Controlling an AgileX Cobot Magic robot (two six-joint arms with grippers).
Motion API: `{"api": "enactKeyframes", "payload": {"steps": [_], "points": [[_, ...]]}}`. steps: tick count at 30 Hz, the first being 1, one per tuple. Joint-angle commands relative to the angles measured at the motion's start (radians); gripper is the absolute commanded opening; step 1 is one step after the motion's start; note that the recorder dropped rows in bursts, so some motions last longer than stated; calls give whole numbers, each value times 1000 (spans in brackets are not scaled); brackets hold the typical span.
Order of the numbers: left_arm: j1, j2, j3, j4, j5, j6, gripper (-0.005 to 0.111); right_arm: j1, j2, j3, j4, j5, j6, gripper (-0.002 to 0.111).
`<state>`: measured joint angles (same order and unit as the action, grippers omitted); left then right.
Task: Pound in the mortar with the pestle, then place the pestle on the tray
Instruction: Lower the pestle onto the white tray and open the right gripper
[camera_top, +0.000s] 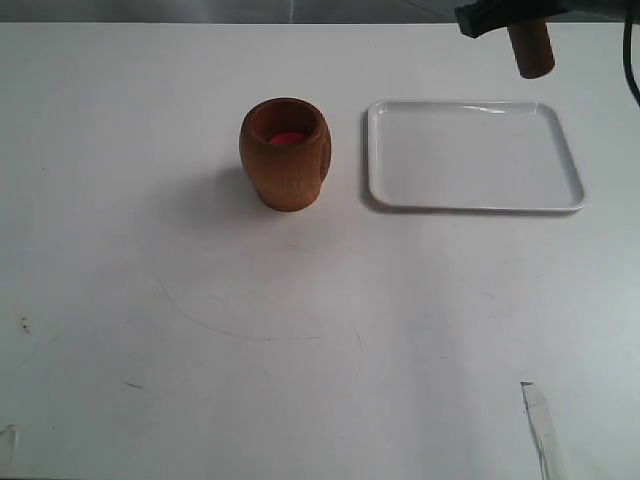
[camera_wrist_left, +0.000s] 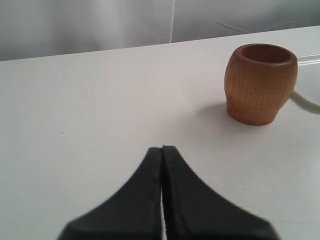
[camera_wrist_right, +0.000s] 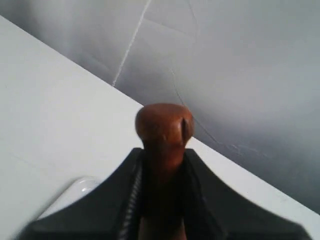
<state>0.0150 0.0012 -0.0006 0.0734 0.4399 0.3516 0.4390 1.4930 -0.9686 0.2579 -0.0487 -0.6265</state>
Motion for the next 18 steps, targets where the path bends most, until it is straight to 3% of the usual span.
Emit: {"api": "enactKeyframes", "payload": {"steps": [1, 18], "points": [[-8, -1, 1, -7, -3, -8, 0, -10, 88, 2, 17, -7, 3, 0], [-8, -1, 1, -7, -3, -8, 0, -10, 508, 2, -6, -160, -76, 0]]}}
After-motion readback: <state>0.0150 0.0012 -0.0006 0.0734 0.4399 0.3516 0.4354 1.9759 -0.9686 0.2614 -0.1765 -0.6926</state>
